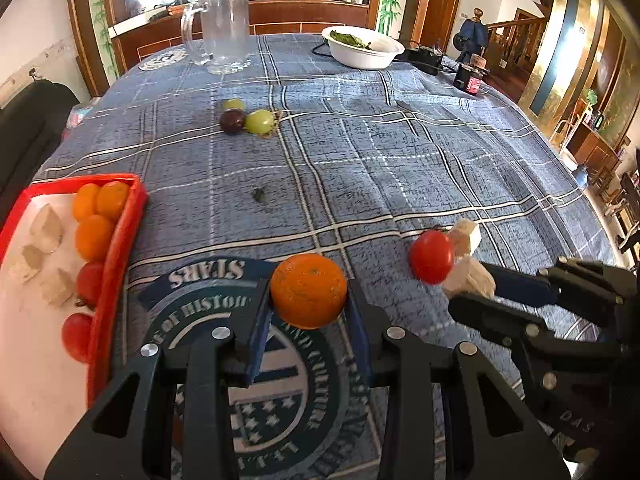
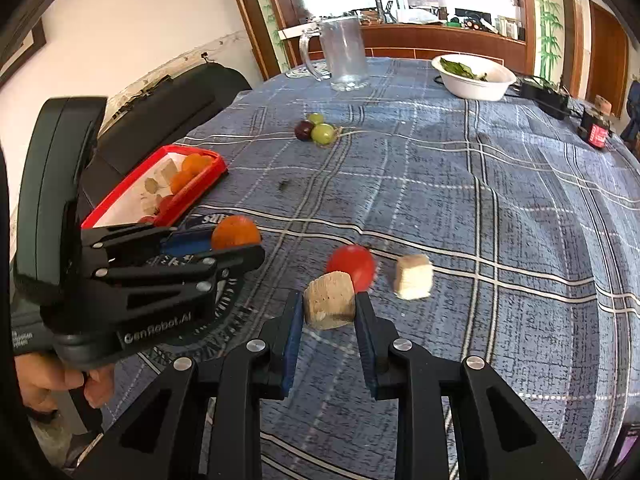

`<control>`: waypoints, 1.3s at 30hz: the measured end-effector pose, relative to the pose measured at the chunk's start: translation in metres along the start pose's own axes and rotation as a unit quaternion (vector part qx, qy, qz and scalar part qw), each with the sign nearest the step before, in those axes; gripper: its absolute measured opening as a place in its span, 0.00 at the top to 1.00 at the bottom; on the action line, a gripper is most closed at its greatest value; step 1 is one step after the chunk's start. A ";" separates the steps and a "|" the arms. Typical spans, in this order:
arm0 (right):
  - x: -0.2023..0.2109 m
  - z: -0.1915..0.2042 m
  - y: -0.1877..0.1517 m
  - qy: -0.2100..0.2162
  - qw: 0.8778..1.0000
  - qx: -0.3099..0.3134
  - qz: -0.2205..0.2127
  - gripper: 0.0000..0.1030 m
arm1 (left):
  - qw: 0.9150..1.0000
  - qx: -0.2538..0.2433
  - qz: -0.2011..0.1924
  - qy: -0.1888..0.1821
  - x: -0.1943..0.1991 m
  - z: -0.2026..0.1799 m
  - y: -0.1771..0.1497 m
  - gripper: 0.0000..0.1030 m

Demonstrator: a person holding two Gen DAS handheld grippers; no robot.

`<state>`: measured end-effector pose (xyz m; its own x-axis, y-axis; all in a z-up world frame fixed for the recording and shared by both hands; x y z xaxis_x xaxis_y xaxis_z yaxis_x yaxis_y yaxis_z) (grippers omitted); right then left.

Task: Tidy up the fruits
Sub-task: 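Grasp a cream cork cube with the right gripper while the left grasps an orange, then carry the cork cube in the right gripper while the left carries the orange over the tray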

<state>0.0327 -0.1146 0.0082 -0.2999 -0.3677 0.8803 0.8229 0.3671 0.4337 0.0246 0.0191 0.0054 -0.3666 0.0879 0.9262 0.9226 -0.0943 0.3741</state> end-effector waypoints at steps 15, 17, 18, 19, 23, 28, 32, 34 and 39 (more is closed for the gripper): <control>0.000 0.031 0.007 0.013 1.000 0.027 -0.005 0.74 | 0.999 0.023 -0.028 0.010 0.030 0.026 -0.022 0.67; -0.001 0.035 0.009 0.016 0.999 0.032 -0.006 0.74 | 0.999 0.028 -0.031 0.014 0.034 0.031 -0.025 0.67; -0.001 0.038 0.010 0.018 0.999 0.035 -0.006 0.75 | 0.999 0.031 -0.032 0.016 0.036 0.034 -0.026 0.67; -0.002 0.041 0.011 0.019 0.999 0.037 -0.006 0.75 | 0.999 0.034 -0.034 0.016 0.038 0.037 -0.027 0.67; -0.003 0.054 0.014 0.025 0.998 0.049 -0.006 0.75 | 0.998 0.049 -0.043 0.019 0.047 0.050 -0.033 0.67; -0.004 0.068 0.019 0.032 0.997 0.064 -0.005 0.75 | 0.996 0.068 -0.054 0.020 0.059 0.067 -0.042 0.67; -0.005 0.080 0.024 0.036 0.996 0.075 -0.007 0.75 | 0.994 0.088 -0.059 0.020 0.068 0.085 -0.049 0.67; -0.005 0.087 0.026 0.042 0.996 0.082 -0.006 0.75 | 0.993 0.098 -0.061 0.023 0.073 0.097 -0.052 0.67; -0.004 0.104 0.033 0.054 0.994 0.097 -0.007 0.75 | 0.989 0.130 -0.067 0.033 0.084 0.131 -0.058 0.67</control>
<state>0.0111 -0.0116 0.0388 -0.2490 -0.4596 0.8525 0.7073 0.5150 0.4842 -0.0442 0.1618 0.0556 -0.4871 0.0176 0.8732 0.8618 0.1719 0.4772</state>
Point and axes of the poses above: each gripper's, at about its wrist camera, not at the fingertips, and x roughly against the way its jaws point, z to its left, y to its top, the point moved 3 cm from there along -x, roughly the way its jaws point, and after that the axes turned 13 degrees about z, right-handed, at the moved point
